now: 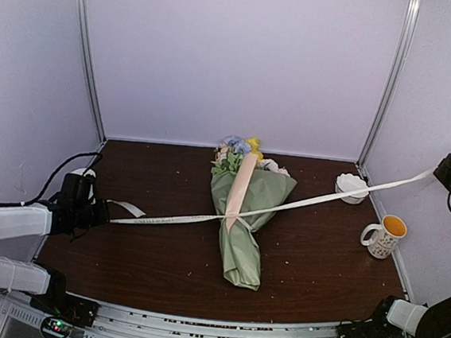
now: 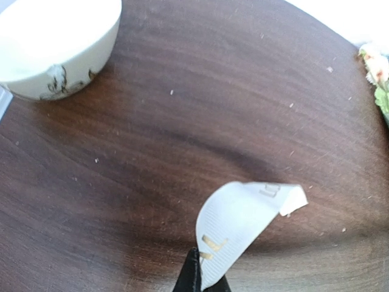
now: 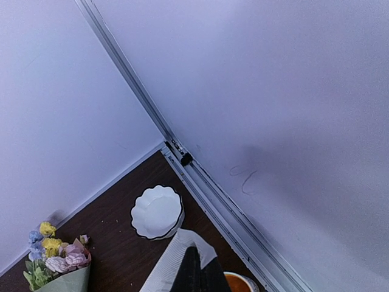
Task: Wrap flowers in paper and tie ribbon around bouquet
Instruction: Tie the folded bouquet at the center of the board, then place the ribbon at the center of the board, then pass from the right arm to the left, then pass from the left arm to the right, then pick up the left side of the half-tied ribbon from the folded wrapping paper.
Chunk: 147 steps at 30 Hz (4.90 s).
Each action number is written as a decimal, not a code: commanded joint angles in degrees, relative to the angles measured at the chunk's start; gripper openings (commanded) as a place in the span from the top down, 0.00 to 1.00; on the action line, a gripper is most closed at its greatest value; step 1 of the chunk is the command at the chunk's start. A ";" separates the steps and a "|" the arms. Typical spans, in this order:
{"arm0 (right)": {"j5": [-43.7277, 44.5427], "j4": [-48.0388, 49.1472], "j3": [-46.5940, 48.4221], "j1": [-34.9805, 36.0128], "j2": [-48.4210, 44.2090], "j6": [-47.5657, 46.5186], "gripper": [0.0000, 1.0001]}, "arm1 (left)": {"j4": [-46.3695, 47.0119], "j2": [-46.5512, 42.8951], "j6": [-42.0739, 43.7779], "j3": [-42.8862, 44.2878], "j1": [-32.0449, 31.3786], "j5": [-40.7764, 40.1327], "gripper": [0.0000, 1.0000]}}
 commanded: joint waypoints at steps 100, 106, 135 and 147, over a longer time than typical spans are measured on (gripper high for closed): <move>0.54 42.51 -22.44 81.25 11.52 -7.70 1.00 | -4.17 16.45 39.79 32.02 -44.88 3.94 0.13; -5.15 50.12 -25.30 78.48 11.09 -2.96 1.00 | -5.77 26.71 37.03 29.57 -44.79 -0.54 0.06; -8.70 41.49 -22.68 77.36 11.84 -1.20 1.00 | 2.56 35.23 36.23 30.85 -40.47 -5.58 1.00; -6.43 31.70 -23.86 81.77 9.47 5.16 1.00 | -0.69 37.93 27.96 34.48 -32.51 1.31 1.00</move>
